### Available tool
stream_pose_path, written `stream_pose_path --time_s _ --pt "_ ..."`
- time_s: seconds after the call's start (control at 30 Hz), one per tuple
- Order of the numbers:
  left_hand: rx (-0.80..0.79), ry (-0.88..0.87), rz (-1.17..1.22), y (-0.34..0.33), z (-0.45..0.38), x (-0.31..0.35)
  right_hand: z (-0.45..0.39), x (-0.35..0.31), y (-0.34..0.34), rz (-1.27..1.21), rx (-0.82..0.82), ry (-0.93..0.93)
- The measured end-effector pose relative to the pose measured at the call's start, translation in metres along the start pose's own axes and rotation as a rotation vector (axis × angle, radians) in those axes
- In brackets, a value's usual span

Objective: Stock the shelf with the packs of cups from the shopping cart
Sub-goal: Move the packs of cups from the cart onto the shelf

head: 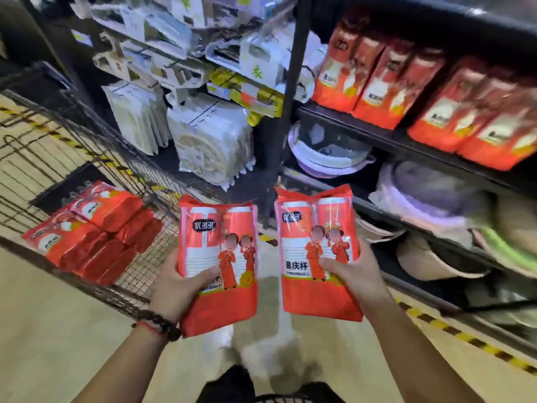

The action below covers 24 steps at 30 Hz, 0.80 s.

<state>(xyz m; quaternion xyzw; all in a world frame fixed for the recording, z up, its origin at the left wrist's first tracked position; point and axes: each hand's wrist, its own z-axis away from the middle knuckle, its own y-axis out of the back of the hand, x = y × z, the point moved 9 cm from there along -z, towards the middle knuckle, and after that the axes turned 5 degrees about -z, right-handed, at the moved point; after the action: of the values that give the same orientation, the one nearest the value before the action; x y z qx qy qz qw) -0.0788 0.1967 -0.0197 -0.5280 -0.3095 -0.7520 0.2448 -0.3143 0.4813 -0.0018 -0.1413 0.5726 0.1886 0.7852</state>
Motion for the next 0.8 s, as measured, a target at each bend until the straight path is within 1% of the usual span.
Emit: stream_pose_path --time_s 0.1,0.27,0.37,0.5,0.6,0.8 --pt "-0.101 -0.013 -0.002 -0.066 0.007 0.017 0.023 0.01 0.078 -0.04 0.148 -0.008" --pt "-0.271 -0.033 -0.034 -0.193 0.034 0.042 0.067 0.024 0.204 -0.109 0.31 0.02" --pt "-0.335 -0.05 -0.105 -0.263 0.055 0.051 0.096 0.03 0.277 -0.125 0.401 0.043" --pt "-0.424 -0.057 -0.107 -0.348 0.078 0.061 0.13 0.039 0.361 -0.166 0.545 0.035" --pt "-0.508 -0.046 -0.119 -0.407 0.096 0.067 0.151 0.047 0.412 -0.169 0.652 -0.001" --pt "-0.625 -0.072 -0.132 -0.487 0.103 0.089 0.161 0.053 0.468 -0.141 0.732 -0.05"
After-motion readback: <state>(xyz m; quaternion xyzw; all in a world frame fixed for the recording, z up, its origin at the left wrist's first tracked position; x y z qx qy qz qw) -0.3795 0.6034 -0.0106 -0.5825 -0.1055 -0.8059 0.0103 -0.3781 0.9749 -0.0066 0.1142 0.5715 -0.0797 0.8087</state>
